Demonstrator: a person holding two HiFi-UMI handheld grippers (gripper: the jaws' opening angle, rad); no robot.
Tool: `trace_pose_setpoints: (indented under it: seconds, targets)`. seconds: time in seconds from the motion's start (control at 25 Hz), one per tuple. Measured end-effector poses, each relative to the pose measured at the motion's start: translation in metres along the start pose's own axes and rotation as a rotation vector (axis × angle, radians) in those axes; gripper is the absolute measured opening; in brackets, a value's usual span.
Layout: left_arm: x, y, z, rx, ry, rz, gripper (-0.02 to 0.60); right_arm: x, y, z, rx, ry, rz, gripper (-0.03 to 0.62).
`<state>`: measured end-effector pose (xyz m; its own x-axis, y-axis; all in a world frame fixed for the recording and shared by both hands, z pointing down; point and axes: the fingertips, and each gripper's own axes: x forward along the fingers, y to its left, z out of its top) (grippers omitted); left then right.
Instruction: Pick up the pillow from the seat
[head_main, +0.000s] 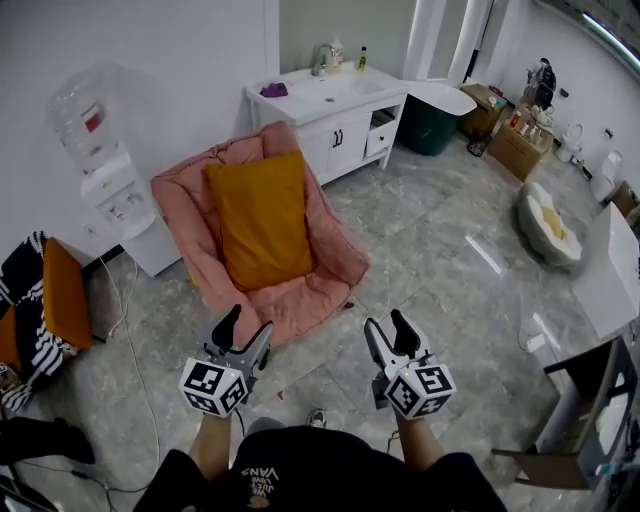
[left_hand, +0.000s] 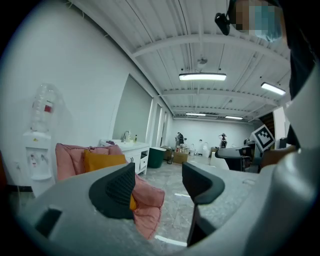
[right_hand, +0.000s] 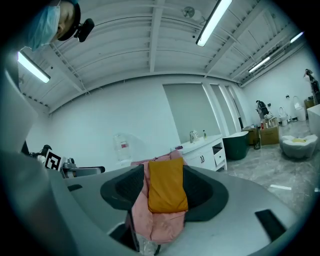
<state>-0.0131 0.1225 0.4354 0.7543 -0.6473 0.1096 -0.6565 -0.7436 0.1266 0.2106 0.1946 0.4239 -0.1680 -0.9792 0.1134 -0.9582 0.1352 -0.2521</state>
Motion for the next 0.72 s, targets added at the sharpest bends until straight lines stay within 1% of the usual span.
trace_pose_setpoints:
  seconds: [0.2, 0.4, 0.6, 0.72]
  targets:
    - [0.017, 0.006, -0.012, -0.015, 0.040, 0.036, 0.290, 0.022, -0.020, 0.000, 0.026, 0.013, 0.022, 0.229]
    - [0.032, 0.035, -0.014, -0.032, 0.054, 0.072, 0.290, 0.059, -0.029, -0.003, 0.043, 0.037, 0.036, 0.229]
    - [0.065, 0.077, -0.013, -0.056, 0.063, 0.056, 0.290, 0.106, -0.029, 0.003, 0.043, 0.042, 0.023, 0.229]
    - [0.087, 0.101, -0.007, -0.050, 0.063, 0.041, 0.290, 0.133, -0.030, 0.009, 0.022, 0.051, 0.014, 0.229]
